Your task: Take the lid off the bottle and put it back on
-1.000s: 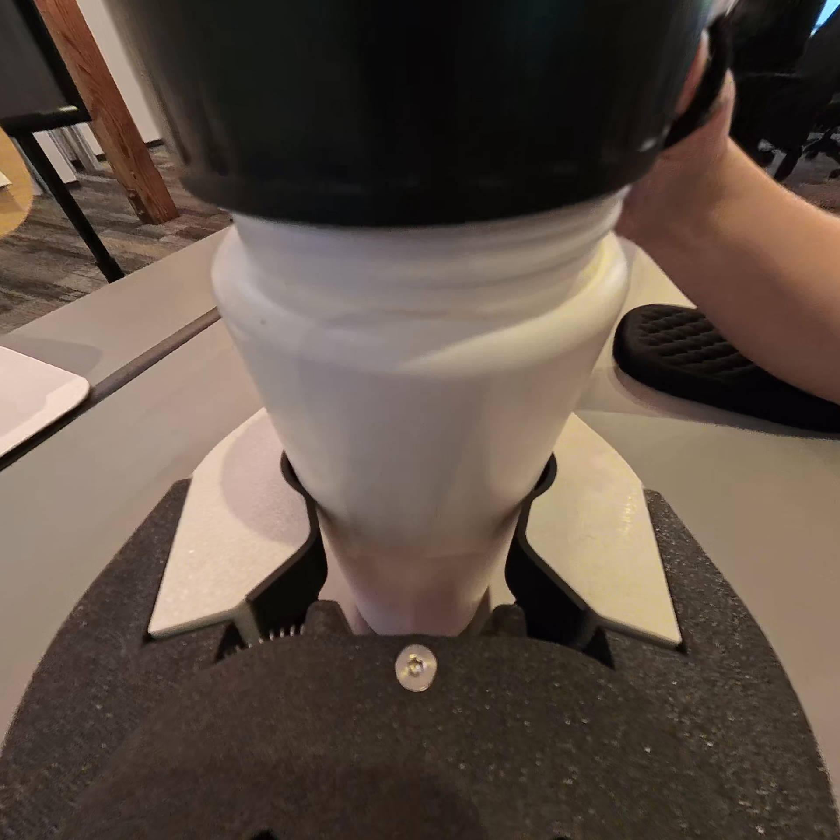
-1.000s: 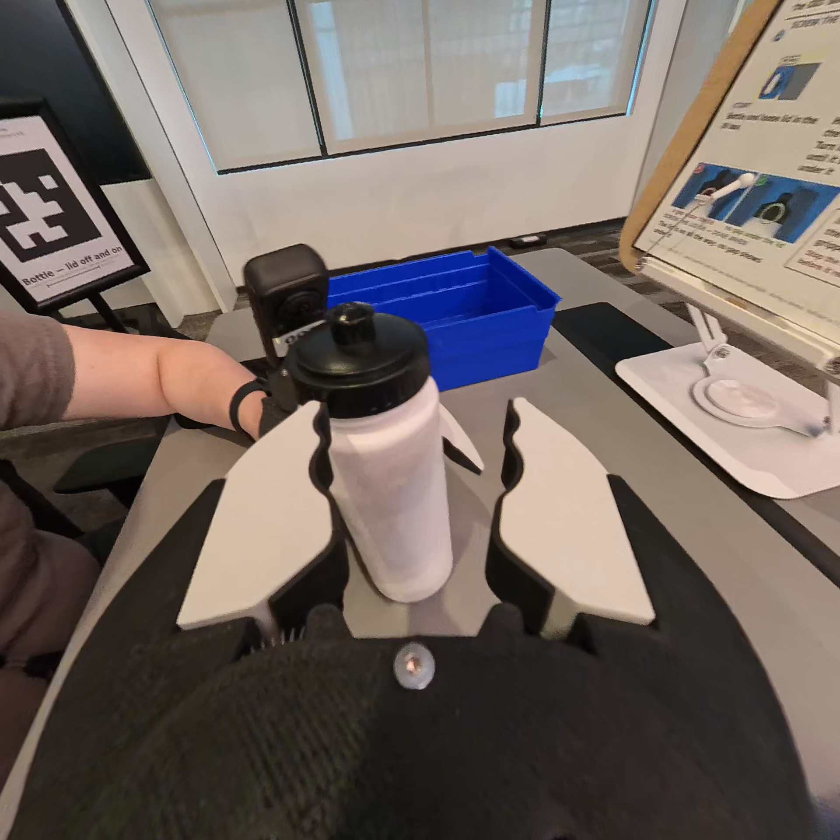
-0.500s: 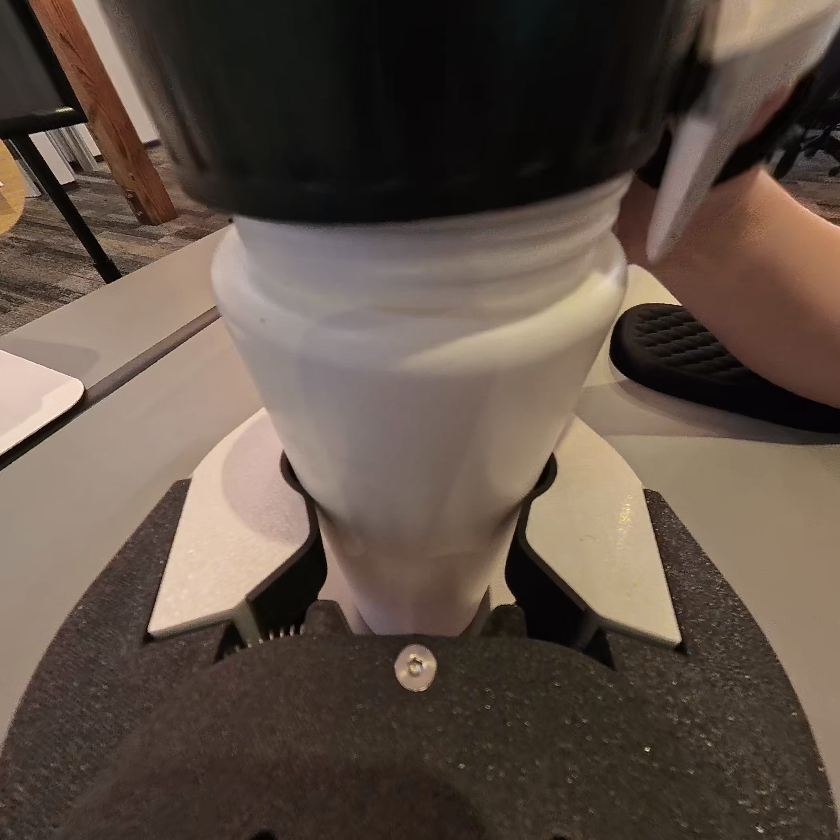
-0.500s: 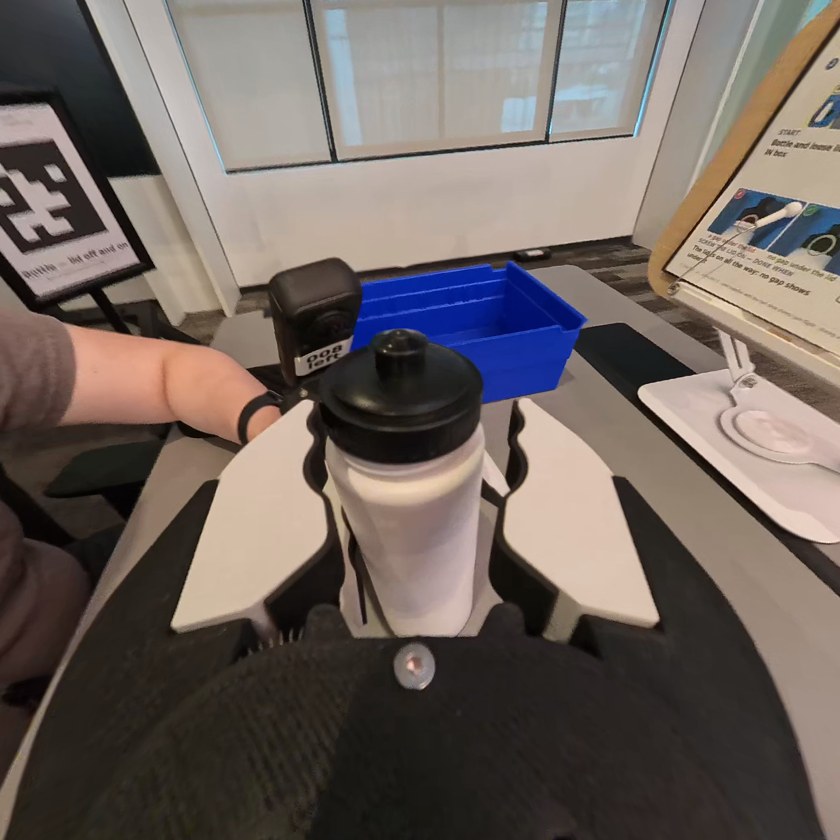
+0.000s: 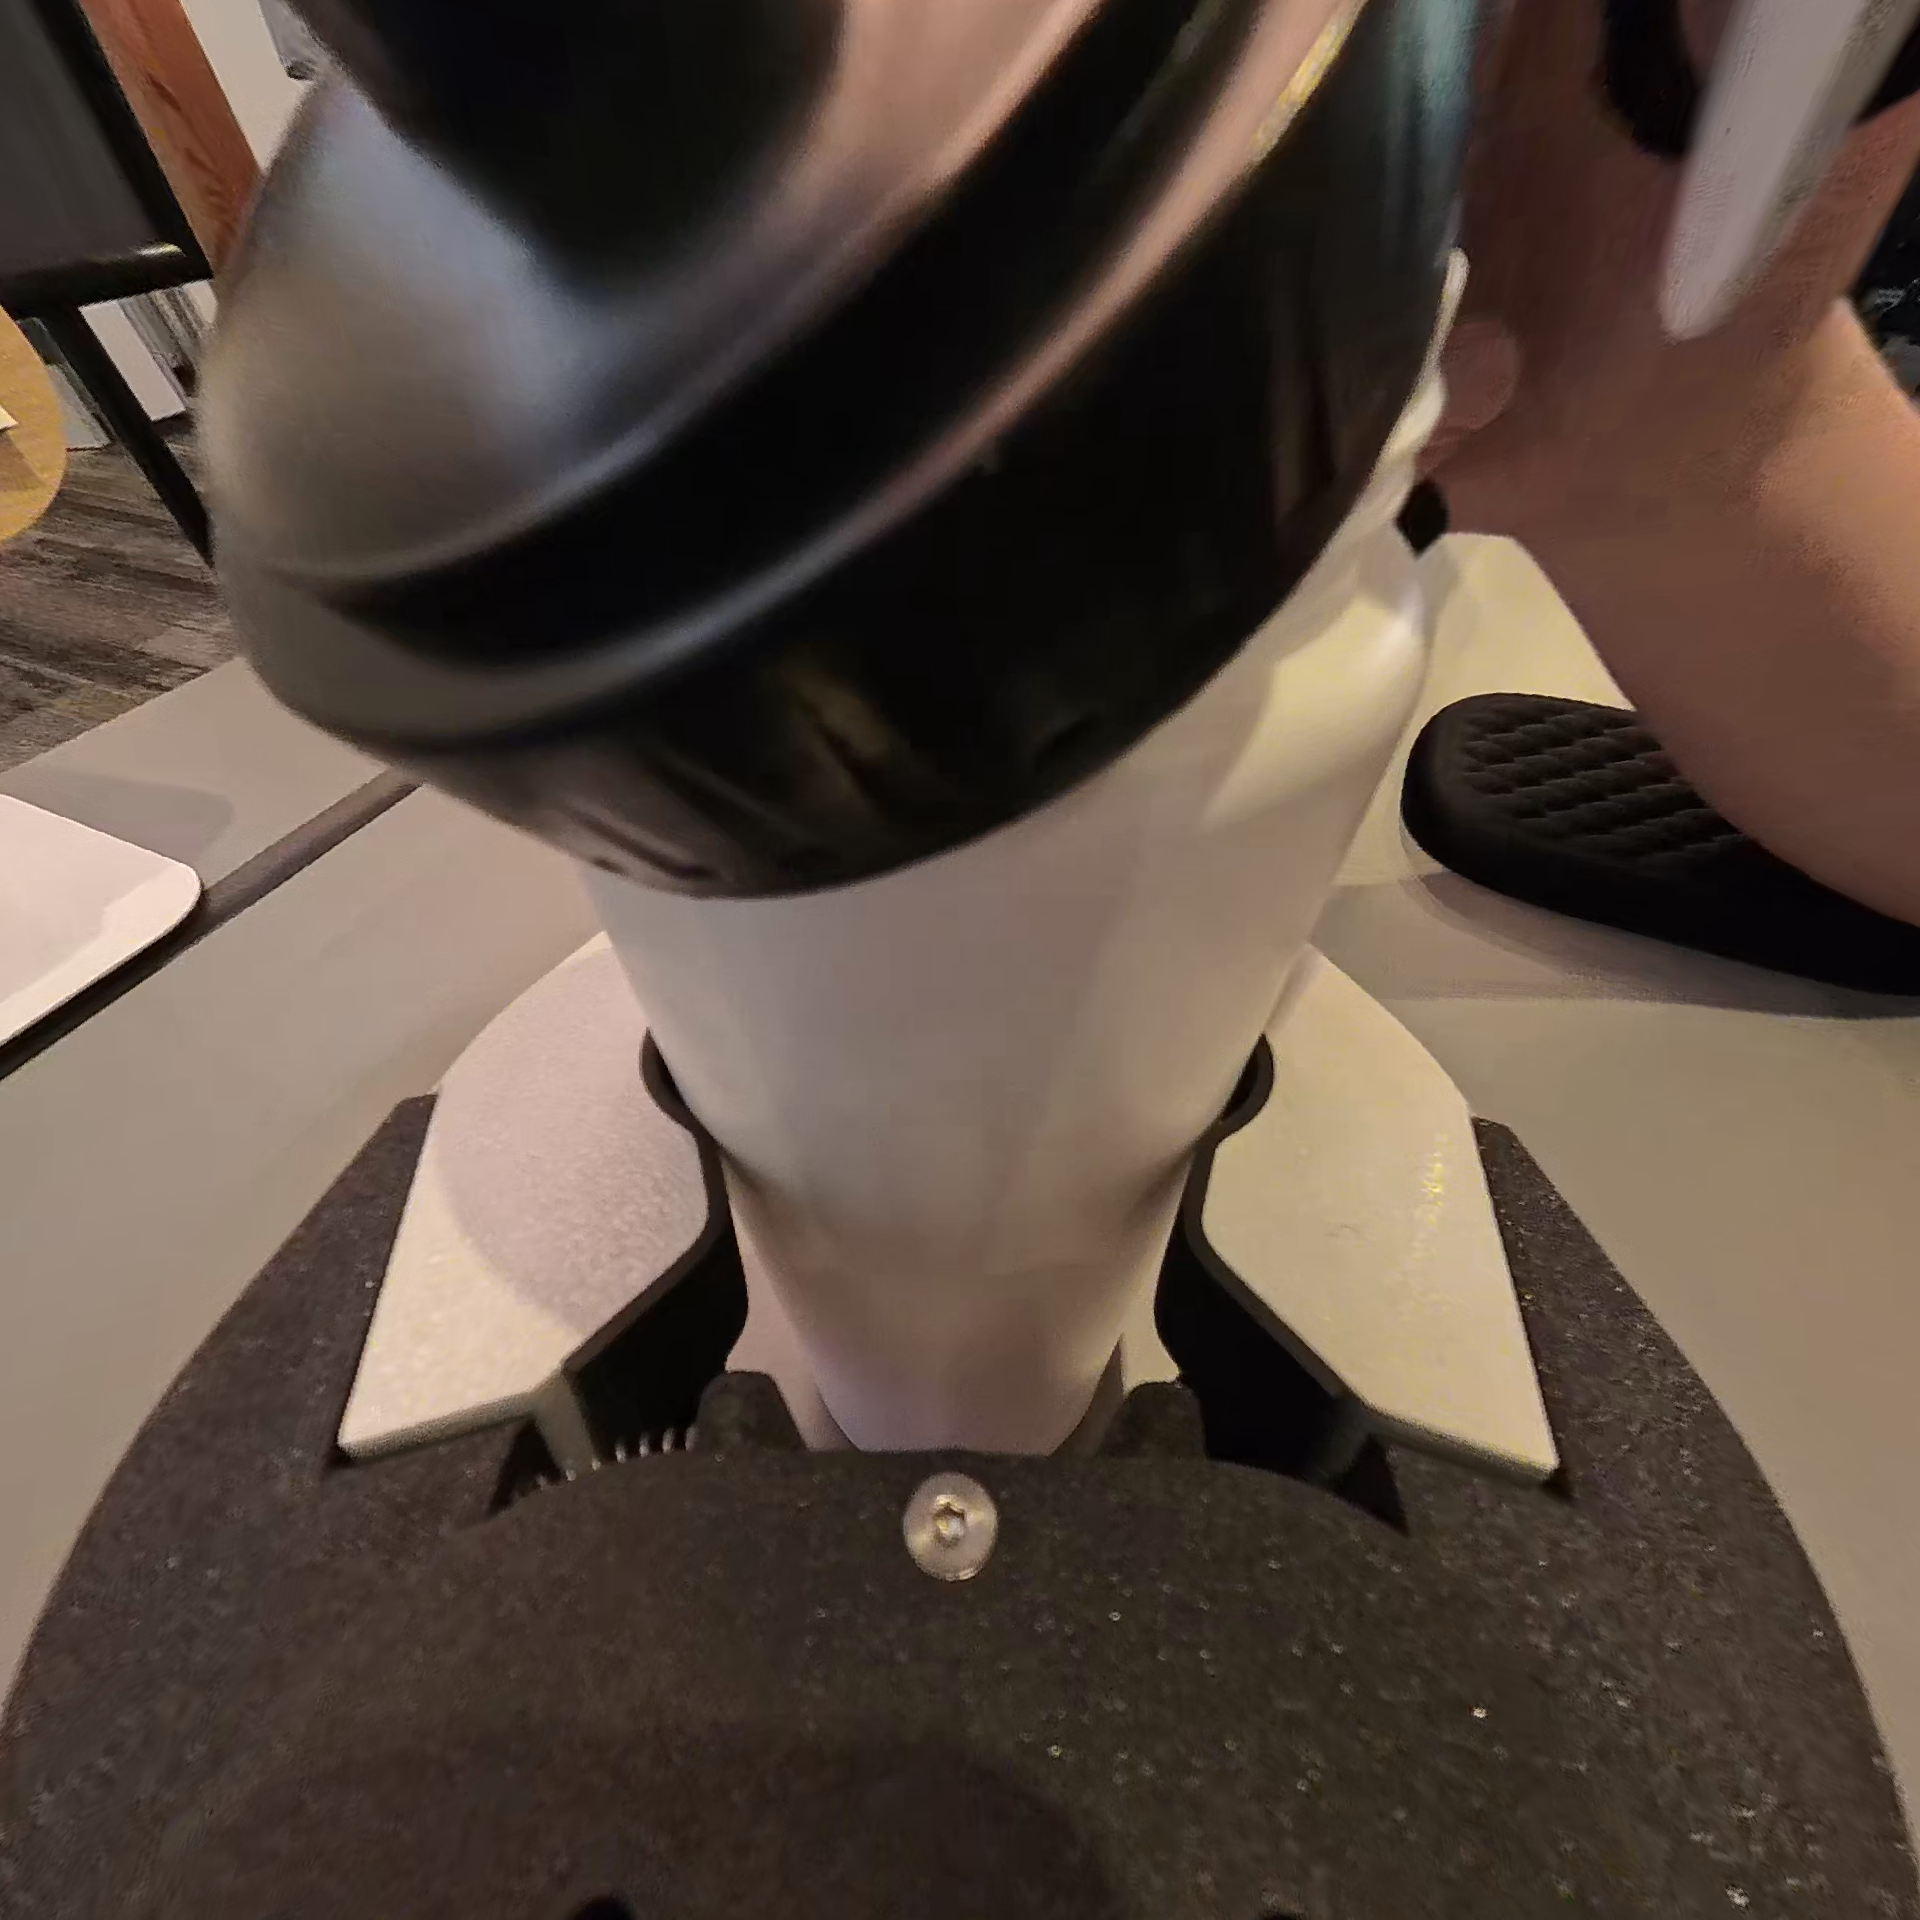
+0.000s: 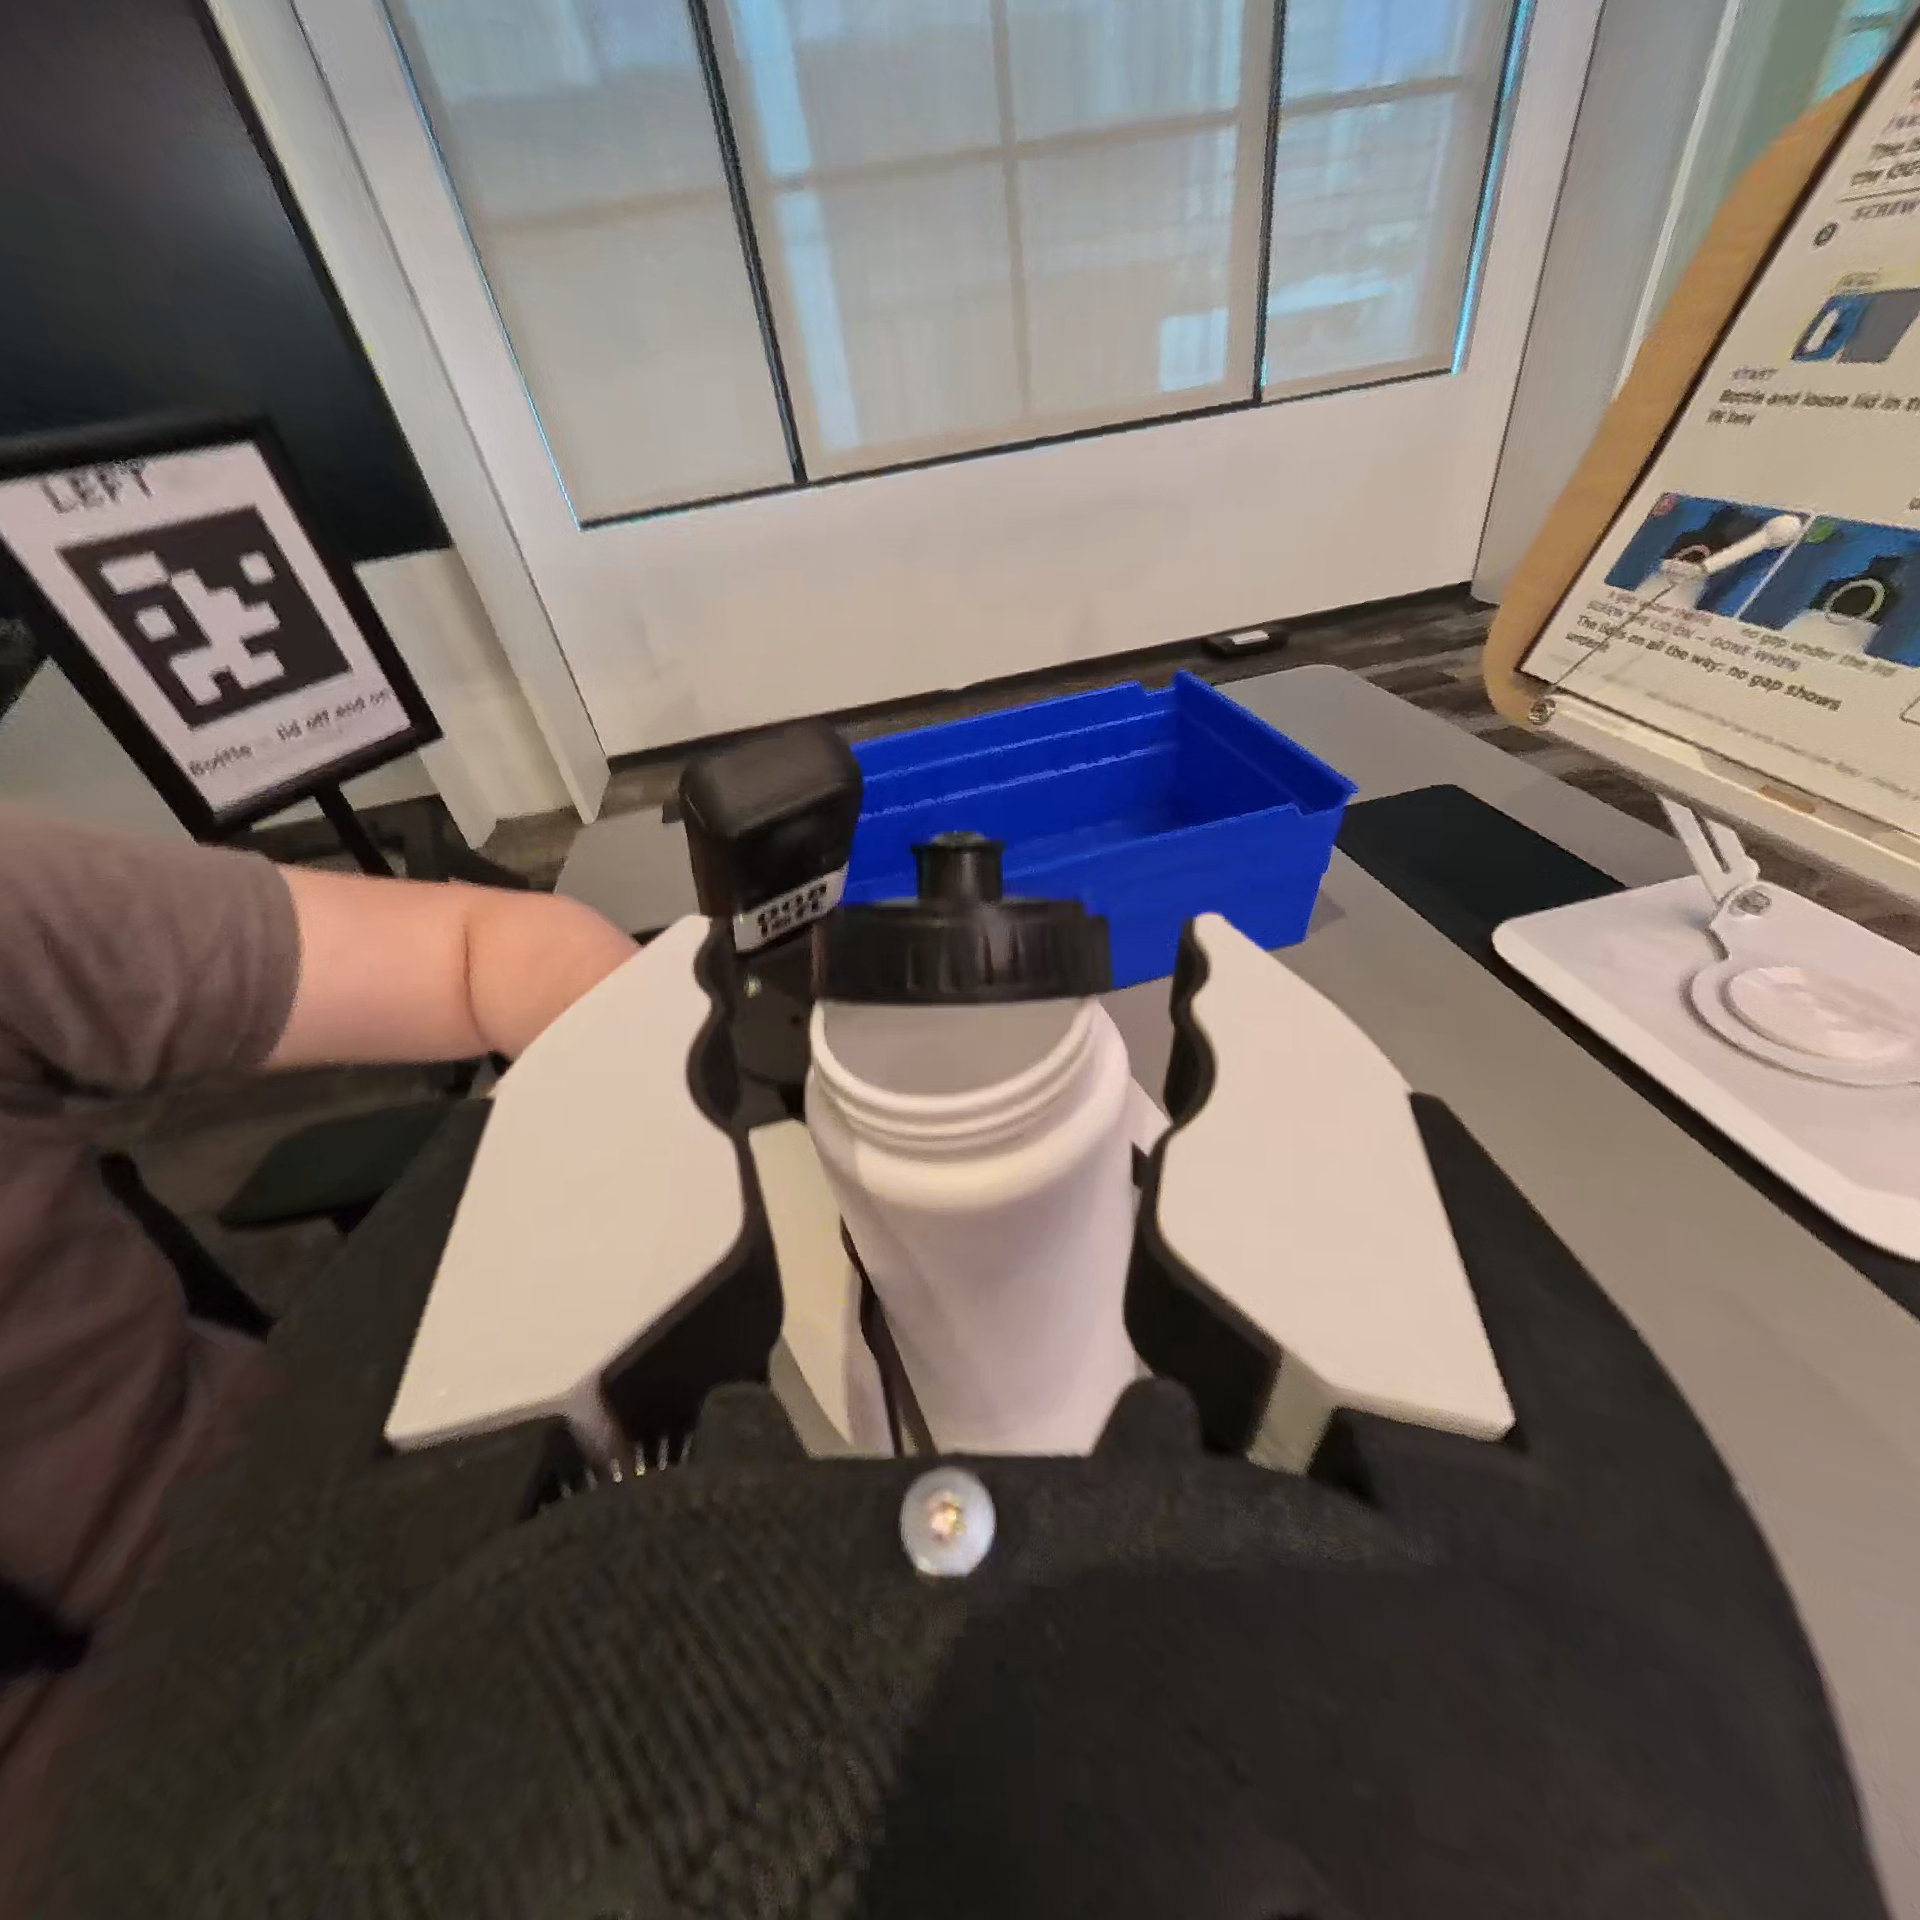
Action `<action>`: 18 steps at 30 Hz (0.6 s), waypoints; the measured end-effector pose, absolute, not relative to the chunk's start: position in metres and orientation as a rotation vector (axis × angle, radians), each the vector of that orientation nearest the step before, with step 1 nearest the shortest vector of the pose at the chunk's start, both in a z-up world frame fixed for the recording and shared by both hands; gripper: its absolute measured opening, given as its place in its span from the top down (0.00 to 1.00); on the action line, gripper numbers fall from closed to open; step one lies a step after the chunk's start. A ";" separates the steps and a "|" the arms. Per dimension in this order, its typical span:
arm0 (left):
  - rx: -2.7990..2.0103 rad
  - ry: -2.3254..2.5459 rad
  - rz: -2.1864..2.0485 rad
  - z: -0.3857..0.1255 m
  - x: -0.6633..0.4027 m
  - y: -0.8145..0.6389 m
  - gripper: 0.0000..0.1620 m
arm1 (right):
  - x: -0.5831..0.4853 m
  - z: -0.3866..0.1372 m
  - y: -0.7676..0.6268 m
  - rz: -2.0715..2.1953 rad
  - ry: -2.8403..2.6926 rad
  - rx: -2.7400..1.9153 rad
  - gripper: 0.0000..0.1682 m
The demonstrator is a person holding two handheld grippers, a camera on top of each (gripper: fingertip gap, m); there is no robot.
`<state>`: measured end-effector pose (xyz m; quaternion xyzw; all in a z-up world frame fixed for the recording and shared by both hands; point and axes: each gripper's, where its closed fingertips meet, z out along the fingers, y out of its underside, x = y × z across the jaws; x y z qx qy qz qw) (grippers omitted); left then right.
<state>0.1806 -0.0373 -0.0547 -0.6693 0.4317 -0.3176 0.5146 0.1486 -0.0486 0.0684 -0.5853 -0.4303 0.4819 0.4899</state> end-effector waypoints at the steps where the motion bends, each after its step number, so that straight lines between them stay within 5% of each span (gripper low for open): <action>1: -1.609 1.040 -0.761 -0.055 0.181 -0.037 0.38 | 0.143 0.068 -0.049 1.145 -1.037 -1.440 0.50; 6: -1.609 1.044 -0.767 -0.055 0.184 -0.037 0.38 | 0.129 0.045 -0.039 0.775 -1.132 -1.557 0.49; 11: -1.611 1.044 -0.765 -0.055 0.185 -0.037 0.38 | 0.126 0.045 -0.043 0.861 -1.133 -1.614 0.58; 18: -1.610 1.042 -0.765 -0.055 0.184 -0.037 0.38 | 0.131 0.056 -0.040 0.867 -1.098 -1.552 0.58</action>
